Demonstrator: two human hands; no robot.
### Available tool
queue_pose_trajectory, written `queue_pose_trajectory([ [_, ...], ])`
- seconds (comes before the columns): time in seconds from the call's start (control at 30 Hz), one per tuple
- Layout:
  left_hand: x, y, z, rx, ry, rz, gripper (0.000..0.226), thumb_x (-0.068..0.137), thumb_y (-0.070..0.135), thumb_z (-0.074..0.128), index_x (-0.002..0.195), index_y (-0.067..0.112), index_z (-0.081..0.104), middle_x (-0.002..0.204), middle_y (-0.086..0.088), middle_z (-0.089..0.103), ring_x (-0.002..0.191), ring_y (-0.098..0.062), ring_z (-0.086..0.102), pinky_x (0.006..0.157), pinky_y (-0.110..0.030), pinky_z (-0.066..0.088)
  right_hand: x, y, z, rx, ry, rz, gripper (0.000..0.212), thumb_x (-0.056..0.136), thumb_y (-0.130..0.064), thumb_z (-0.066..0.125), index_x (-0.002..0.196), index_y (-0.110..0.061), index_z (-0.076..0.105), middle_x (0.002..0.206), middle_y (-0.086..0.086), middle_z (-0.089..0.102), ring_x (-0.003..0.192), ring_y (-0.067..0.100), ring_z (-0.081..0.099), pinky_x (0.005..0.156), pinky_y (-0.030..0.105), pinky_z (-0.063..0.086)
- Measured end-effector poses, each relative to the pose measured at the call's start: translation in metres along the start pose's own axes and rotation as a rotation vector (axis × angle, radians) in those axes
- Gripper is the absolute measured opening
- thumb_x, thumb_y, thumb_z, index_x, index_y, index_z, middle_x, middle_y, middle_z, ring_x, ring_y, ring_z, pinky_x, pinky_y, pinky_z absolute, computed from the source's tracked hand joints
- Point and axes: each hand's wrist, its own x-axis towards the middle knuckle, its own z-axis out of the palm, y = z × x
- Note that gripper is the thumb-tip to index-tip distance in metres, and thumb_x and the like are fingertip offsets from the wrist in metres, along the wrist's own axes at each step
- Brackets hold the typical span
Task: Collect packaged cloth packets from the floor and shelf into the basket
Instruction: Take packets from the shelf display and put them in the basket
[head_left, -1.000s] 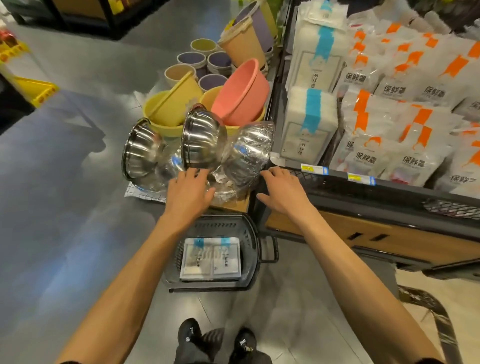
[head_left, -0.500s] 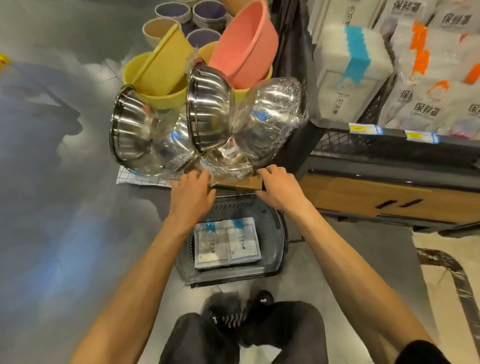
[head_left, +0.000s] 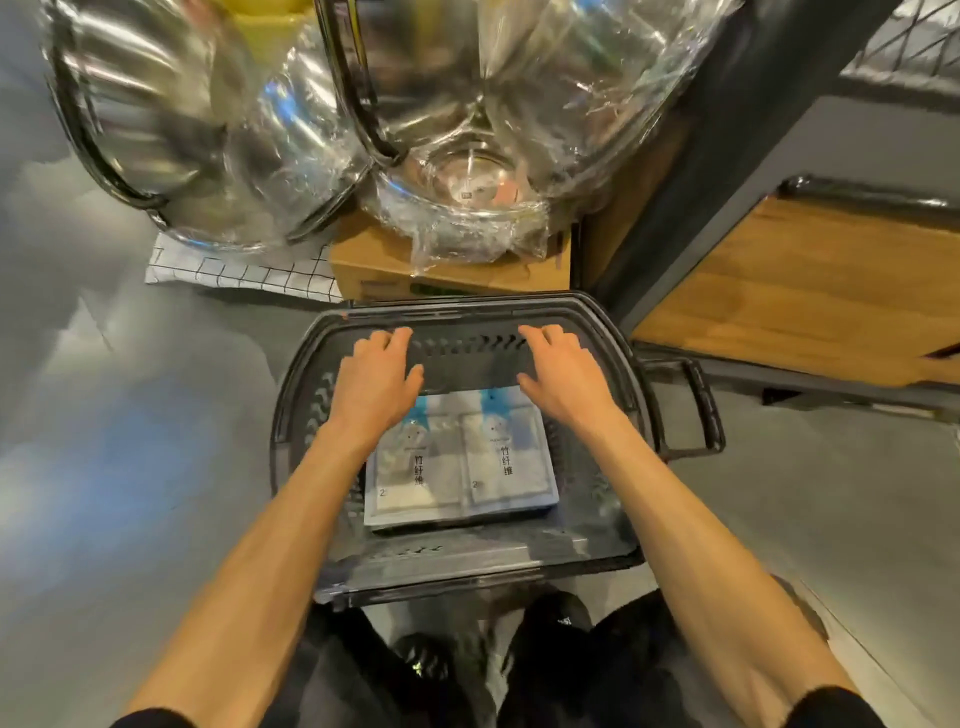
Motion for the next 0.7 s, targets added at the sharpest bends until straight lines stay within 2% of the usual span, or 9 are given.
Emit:
queue_pose_trajectory([
  [0.1,0.023,-0.015,0.069,0.013,-0.045,-0.066,0.058,0.103,0.038,0.05,0.15,0.01,0.032,0.137,-0.018,0.049,0.122,-0.04,0.049,0.088,-0.051,0.049,0.027,0.017,0.068,0.016,0.002,0.021,0.063,0.098,-0.033,0.056,0.152,-0.015,0.031,0.146,0.012,0.04,0.131,0.036,0.042,0.098,0.048,0.043],
  [0.2,0.039,-0.028,0.121,0.007,-0.087,-0.125,0.056,0.102,0.035,0.051,0.146,0.004,0.034,0.136,-0.024,0.048,0.122,-0.044,0.047,0.09,-0.055,0.046,0.048,0.032,0.119,0.066,-0.042,0.065,0.058,0.1,-0.032,0.053,0.151,-0.014,0.032,0.147,0.012,0.038,0.132,0.035,0.038,0.102,0.048,0.041],
  [0.3,0.049,-0.045,0.171,-0.059,-0.148,-0.232,0.057,0.1,0.032,0.053,0.145,0.001,0.036,0.138,-0.029,0.047,0.126,-0.047,0.045,0.099,-0.054,0.042,0.06,0.045,0.17,0.091,-0.07,0.102,0.054,0.099,-0.032,0.055,0.146,-0.01,0.038,0.143,0.016,0.041,0.131,0.038,0.039,0.1,0.05,0.042],
  [0.37,0.049,-0.059,0.201,-0.096,-0.194,-0.295,0.065,0.098,0.033,0.054,0.15,0.002,0.03,0.141,-0.03,0.045,0.127,-0.049,0.046,0.101,-0.054,0.044,0.064,0.053,0.196,0.079,-0.096,0.133,0.053,0.097,-0.03,0.057,0.142,-0.007,0.042,0.139,0.018,0.043,0.128,0.04,0.042,0.097,0.05,0.042],
  [0.43,0.044,-0.071,0.227,-0.127,-0.21,-0.348,0.071,0.098,0.034,0.055,0.154,0.004,0.023,0.147,-0.028,0.039,0.133,-0.048,0.041,0.104,-0.055,0.043,0.065,0.061,0.216,0.055,-0.12,0.144,0.056,0.094,-0.03,0.06,0.141,-0.007,0.041,0.139,0.018,0.043,0.127,0.039,0.043,0.099,0.049,0.042],
  [0.57,0.04,-0.081,0.257,-0.146,-0.228,-0.495,0.071,0.099,0.041,0.053,0.153,0.008,0.021,0.154,-0.024,0.026,0.14,-0.044,0.031,0.111,-0.053,0.035,0.069,0.072,0.243,0.092,-0.201,0.233,0.062,0.092,-0.035,0.064,0.141,-0.007,0.038,0.142,0.017,0.039,0.132,0.037,0.039,0.1,0.045,0.041],
  [0.7,0.041,-0.084,0.266,-0.203,-0.308,-0.611,0.083,0.101,0.047,0.051,0.159,0.01,0.005,0.165,-0.019,0.006,0.149,-0.04,0.019,0.119,-0.053,0.026,0.07,0.071,0.258,0.165,-0.252,0.35,0.074,0.09,-0.041,0.069,0.144,-0.007,0.03,0.146,0.017,0.032,0.126,0.035,0.049,0.096,0.041,0.047],
])
